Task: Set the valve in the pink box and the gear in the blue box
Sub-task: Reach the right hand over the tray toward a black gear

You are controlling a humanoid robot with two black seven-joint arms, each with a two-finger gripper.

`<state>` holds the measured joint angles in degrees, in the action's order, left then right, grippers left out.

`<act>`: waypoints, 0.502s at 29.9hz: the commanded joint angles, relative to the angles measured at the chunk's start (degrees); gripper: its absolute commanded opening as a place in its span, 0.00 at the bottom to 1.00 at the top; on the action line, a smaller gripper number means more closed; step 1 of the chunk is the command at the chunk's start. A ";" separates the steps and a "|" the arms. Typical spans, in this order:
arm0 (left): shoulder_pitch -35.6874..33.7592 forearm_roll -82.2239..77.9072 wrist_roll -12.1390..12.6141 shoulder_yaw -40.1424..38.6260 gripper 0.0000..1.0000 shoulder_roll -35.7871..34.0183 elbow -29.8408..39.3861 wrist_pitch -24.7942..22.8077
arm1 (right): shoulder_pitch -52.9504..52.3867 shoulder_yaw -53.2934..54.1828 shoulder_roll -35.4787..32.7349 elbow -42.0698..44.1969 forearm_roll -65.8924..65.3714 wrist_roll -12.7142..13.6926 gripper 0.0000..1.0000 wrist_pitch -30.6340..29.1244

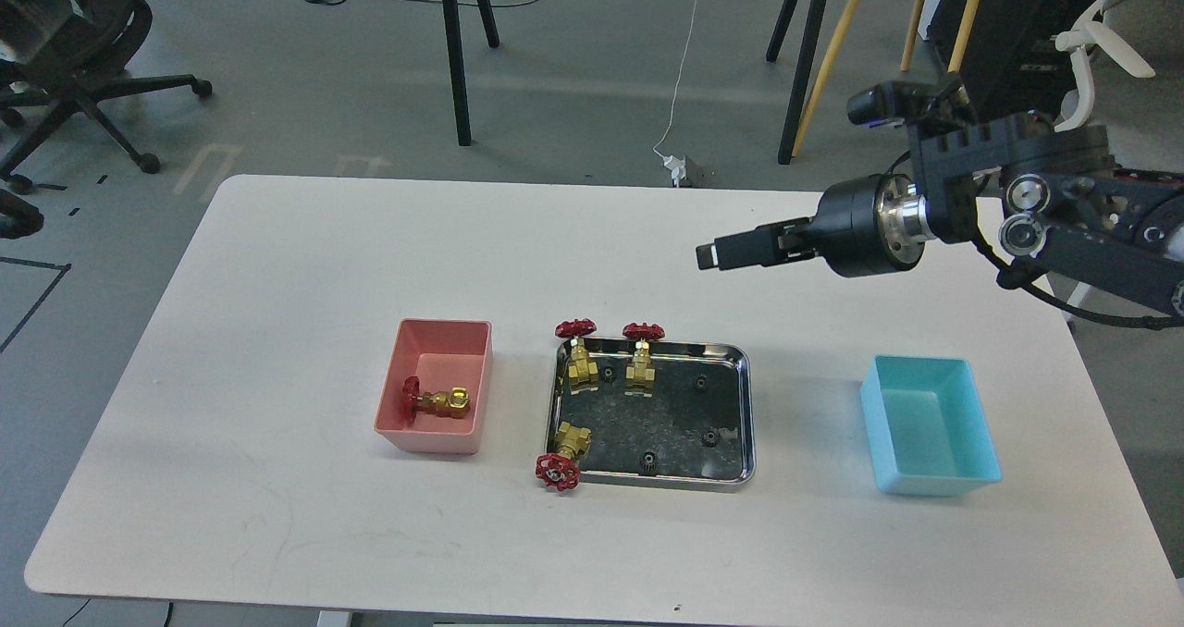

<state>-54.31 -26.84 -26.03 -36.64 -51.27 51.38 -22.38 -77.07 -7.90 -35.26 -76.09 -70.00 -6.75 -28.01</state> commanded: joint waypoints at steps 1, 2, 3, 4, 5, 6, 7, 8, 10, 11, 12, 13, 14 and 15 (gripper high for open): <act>-0.09 -0.05 0.01 -1.15 0.99 -1.37 -0.22 1.98 | -0.88 -7.02 3.43 0.15 -7.85 -2.73 1.00 0.01; -0.27 -0.05 0.10 -1.24 0.99 -1.81 -0.22 3.03 | -1.15 -8.52 5.01 0.59 -10.13 -3.70 1.00 0.01; -0.62 -0.05 0.19 -1.24 0.99 -1.99 -0.22 3.74 | -1.33 -9.84 6.59 1.20 -11.63 -4.40 0.99 0.01; -1.05 -0.05 0.19 -1.24 0.99 -2.17 -0.22 4.27 | -1.33 -11.16 8.43 2.25 -12.95 -4.76 0.99 0.01; -1.49 -0.05 0.10 -1.15 0.99 -2.25 -0.22 4.62 | -1.41 -12.39 10.19 3.57 -13.49 -4.93 0.99 0.01; -1.67 -0.05 0.10 -1.15 0.99 -2.43 -0.31 4.80 | -1.42 -13.45 11.69 4.71 -13.58 -4.94 0.99 0.01; -1.67 -0.05 0.10 -1.15 0.99 -2.69 -0.31 4.89 | -1.42 -14.42 13.18 5.85 -13.67 -4.94 0.99 0.01; -1.67 -0.14 0.10 -1.15 0.99 -2.96 -0.31 5.06 | -1.33 -15.38 14.76 7.00 -13.67 -5.02 0.99 0.01; -1.76 -0.14 0.10 -1.24 0.99 -2.96 -0.40 5.59 | -0.98 -17.32 17.67 9.02 -13.76 -5.11 0.99 0.01; -1.76 -0.05 0.02 -1.24 0.99 -2.96 -0.40 5.94 | -0.71 -18.46 19.25 10.51 -13.76 -5.11 0.99 0.01; -1.76 -0.05 0.01 -1.24 0.99 -2.96 -0.40 6.20 | -0.54 -19.34 20.74 11.83 -13.76 -5.11 0.99 0.01; -1.76 -0.05 -0.07 -1.24 0.99 -2.96 -0.40 6.73 | -0.36 -20.31 22.58 13.76 -13.76 -5.11 0.99 0.01; -1.76 -0.05 -0.16 -1.24 0.99 -2.96 -0.40 7.17 | -0.01 -20.92 24.08 15.34 -13.76 -5.11 0.99 0.01; -1.76 -0.05 -0.16 -1.24 0.99 -2.96 -0.40 7.61 | 0.43 -21.37 25.49 17.01 -13.76 -5.11 0.99 0.01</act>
<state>-56.04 -26.96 -26.00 -37.84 -54.19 50.98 -15.95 -77.51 -27.49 -13.73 -63.31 -83.75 -11.86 -27.98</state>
